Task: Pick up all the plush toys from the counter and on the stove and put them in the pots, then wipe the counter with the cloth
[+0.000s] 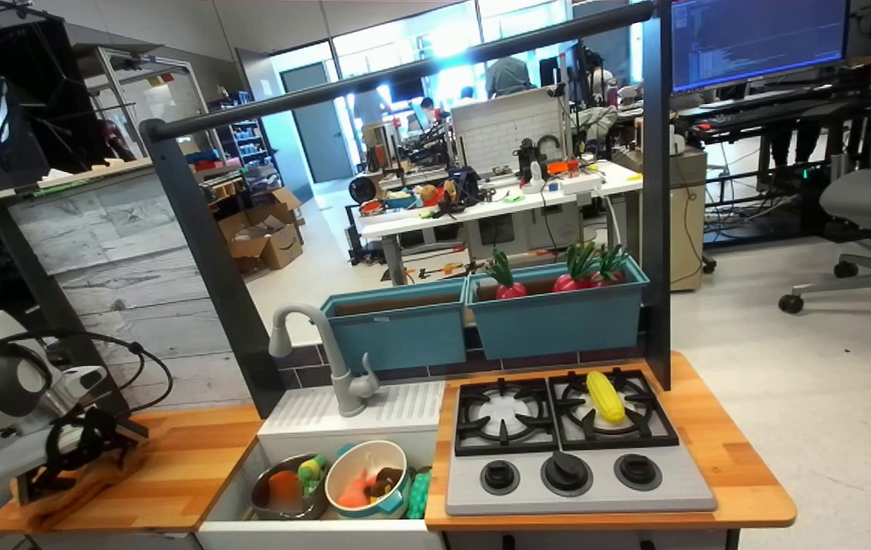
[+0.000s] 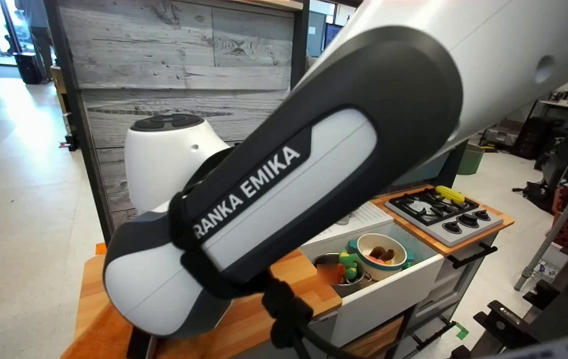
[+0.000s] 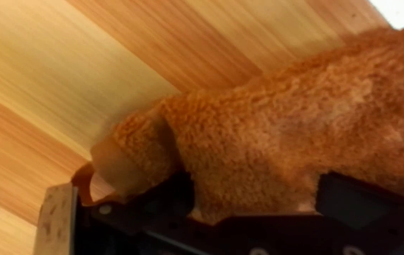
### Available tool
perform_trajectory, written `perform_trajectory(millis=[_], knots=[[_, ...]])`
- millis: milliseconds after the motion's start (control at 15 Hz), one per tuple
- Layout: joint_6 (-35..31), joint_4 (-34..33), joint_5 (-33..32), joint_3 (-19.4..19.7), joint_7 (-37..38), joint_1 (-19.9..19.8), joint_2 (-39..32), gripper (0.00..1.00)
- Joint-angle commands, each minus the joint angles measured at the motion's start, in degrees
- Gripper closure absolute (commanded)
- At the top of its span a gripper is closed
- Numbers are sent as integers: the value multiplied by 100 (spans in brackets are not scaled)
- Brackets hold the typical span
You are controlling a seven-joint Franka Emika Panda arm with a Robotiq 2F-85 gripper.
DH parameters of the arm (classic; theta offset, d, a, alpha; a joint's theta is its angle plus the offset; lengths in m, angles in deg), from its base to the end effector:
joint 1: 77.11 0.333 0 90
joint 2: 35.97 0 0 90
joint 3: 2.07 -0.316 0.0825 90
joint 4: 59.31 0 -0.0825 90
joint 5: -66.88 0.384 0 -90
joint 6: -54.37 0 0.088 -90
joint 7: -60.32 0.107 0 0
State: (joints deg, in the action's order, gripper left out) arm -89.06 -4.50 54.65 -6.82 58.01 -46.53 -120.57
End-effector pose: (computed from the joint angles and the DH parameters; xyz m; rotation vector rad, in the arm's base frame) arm 0.6083 0.4052 -0.0563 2.8949 1.1324 0.1355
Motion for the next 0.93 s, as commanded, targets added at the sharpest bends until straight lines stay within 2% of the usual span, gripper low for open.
perform_trajectory(millis=[0,333,533,867], knots=[[389,230,254,-69,-28,-416,-171,0],[375,1354,358,226,580,-836,511,0],[381,1947,391,54,490,-1153,882,0],[222,2796,135,101,412,-1105,1657,0]])
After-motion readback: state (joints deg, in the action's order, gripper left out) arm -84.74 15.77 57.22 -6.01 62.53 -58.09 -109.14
